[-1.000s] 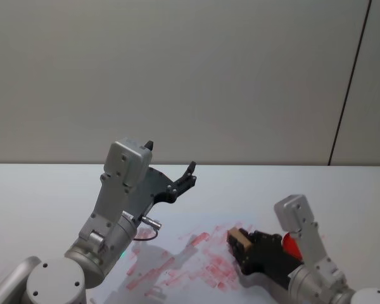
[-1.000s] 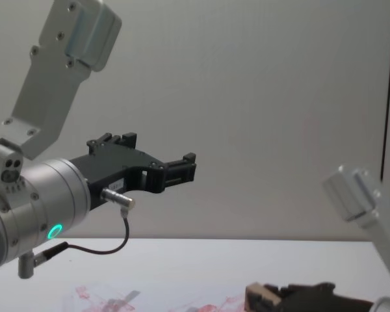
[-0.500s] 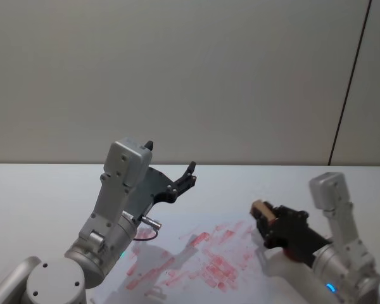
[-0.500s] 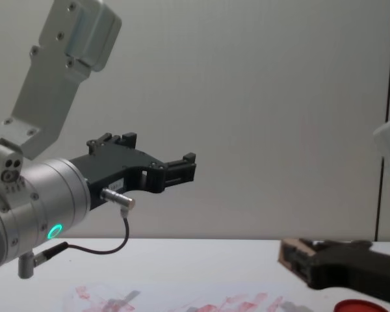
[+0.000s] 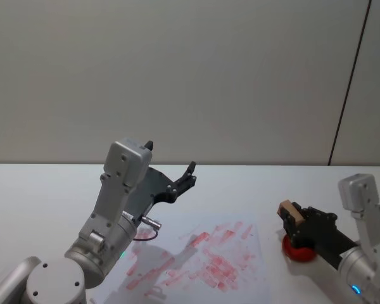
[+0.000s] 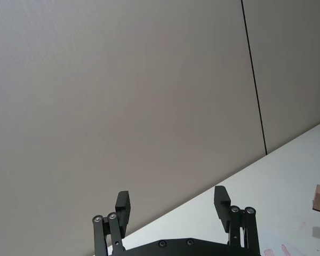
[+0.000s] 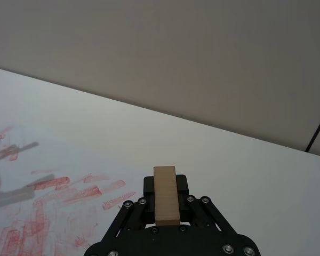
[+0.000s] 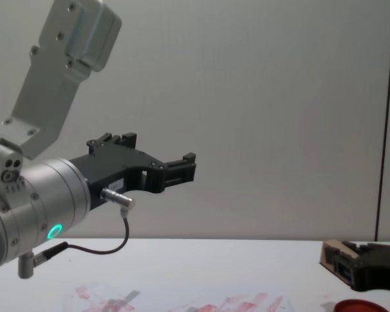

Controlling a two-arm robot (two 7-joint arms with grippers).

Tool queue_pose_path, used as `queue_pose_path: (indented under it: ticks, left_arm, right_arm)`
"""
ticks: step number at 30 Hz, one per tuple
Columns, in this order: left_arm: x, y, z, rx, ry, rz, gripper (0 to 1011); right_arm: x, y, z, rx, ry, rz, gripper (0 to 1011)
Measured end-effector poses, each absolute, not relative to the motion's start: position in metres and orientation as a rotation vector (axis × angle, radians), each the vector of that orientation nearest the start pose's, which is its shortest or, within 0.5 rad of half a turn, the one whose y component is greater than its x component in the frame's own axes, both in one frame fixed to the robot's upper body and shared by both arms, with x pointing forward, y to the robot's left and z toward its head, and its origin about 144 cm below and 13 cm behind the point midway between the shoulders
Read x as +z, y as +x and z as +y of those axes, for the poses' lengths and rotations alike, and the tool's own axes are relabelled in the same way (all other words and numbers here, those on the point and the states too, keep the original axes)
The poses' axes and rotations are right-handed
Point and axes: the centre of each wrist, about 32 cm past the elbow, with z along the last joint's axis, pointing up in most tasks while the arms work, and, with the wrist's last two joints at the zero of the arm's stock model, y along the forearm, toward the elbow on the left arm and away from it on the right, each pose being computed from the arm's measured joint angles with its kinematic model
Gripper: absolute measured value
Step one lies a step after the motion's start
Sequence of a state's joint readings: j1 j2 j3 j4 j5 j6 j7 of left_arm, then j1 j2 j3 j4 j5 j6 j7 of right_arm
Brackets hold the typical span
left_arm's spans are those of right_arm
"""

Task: Use the one hand to pick up the stamp and affix it onto the A4 paper.

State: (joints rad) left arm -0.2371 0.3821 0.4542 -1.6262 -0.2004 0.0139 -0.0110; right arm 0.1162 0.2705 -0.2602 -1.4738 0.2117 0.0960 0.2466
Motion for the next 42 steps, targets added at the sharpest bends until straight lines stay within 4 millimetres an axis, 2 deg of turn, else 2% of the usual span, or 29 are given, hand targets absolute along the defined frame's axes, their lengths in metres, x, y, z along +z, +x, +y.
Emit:
queue_pose_path:
  ticks: [26,29,30,33,34,37,38,42]
  left_arm:
    - [1.204,0.492,0.198,1.124,0.061,-0.268,1003]
    - [1.204,0.492,0.198,1.124,0.061,-0.268,1002]
    - [1.204,0.492,0.198,1.124,0.061,-0.268,1002]
    - [1.204,0.492,0.198,1.124,0.061,-0.268,1002]
    - [1.204,0.492,0.198,1.124,0.061,-0.268,1002]
    - [1.204,0.492,0.198,1.124,0.061,-0.268,1003]
    - [1.204,0.492,0.198,1.124,0.061,-0.268,1002]
    - [1.204,0.492,0.198,1.124,0.061,-0.268,1002]
  right_arm:
    - [1.124,0.477,-0.249,-1.13,-0.257,0.082,232]
    - [1.123,0.477,-0.249,-1.131,-0.261,0.085,322]
    - [1.123,0.476,-0.249,-1.132,-0.263,0.085,384]
    - [1.122,0.476,-0.249,-1.134,-0.263,0.084,445]
    - [1.122,0.476,-0.248,-1.137,-0.263,0.084,507]
    - [1.124,0.476,-0.247,-1.142,-0.255,0.078,565]
    - [1.124,0.476,-0.247,-1.144,-0.252,0.076,623]
    - [1.128,0.476,-0.245,-1.152,-0.223,0.064,732]
